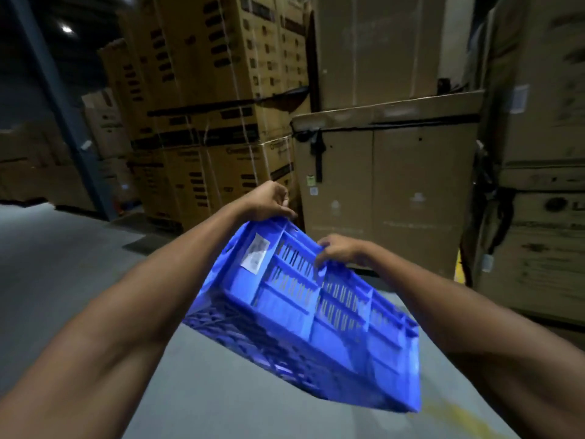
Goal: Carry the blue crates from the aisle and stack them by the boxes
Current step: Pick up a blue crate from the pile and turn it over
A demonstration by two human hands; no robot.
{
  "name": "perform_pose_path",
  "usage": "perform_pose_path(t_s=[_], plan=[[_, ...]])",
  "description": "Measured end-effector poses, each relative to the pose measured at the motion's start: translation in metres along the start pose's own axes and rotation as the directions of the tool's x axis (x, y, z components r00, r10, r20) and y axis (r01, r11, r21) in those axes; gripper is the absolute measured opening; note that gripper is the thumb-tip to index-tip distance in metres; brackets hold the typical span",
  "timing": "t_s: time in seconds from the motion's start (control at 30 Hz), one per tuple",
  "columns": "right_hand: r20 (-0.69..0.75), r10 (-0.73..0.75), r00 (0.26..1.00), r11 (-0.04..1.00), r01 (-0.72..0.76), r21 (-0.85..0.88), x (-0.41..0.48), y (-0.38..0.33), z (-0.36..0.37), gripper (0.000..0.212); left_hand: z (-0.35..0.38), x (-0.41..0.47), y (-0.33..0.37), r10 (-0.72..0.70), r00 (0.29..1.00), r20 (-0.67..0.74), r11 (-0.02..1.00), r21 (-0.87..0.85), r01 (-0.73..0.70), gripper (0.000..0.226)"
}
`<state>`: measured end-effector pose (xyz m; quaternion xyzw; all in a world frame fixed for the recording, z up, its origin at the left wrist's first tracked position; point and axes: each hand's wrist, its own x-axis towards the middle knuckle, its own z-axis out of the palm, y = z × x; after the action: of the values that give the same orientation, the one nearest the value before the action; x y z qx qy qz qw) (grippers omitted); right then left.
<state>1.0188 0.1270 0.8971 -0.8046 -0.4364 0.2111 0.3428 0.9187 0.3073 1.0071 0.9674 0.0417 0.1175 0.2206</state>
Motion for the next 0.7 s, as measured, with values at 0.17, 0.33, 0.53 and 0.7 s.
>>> perform_pose_path(t_s=[0.17, 0.33, 0.53, 0.7], plan=[[0.322, 0.228, 0.919, 0.973, -0.204, -0.107, 0.067, 0.072, -0.015, 0.022, -0.013, 0.09, -0.049, -0.02, 0.997, -0.079, 0.998, 0.057, 0.025, 0.036], [0.162, 0.04, 0.986, 0.998, -0.033, -0.047, 0.149, 0.112, -0.036, 0.02, -0.015, 0.165, -0.079, -0.016, 0.983, -0.183, 0.97, 0.237, 0.06, 0.031], [-0.007, -0.093, 0.996, 0.99, 0.092, -0.108, 0.267, 0.132, -0.104, 0.023, 0.038, 0.275, -0.104, -0.165, 0.971, 0.175, 0.8, 0.599, 0.028, 0.057], [-0.067, -0.083, 0.994, 0.935, 0.054, -0.349, 0.349, 0.151, -0.142, 0.023, 0.121, 0.347, -0.156, -0.351, 0.865, 0.358, 0.805, 0.588, 0.083, 0.065]])
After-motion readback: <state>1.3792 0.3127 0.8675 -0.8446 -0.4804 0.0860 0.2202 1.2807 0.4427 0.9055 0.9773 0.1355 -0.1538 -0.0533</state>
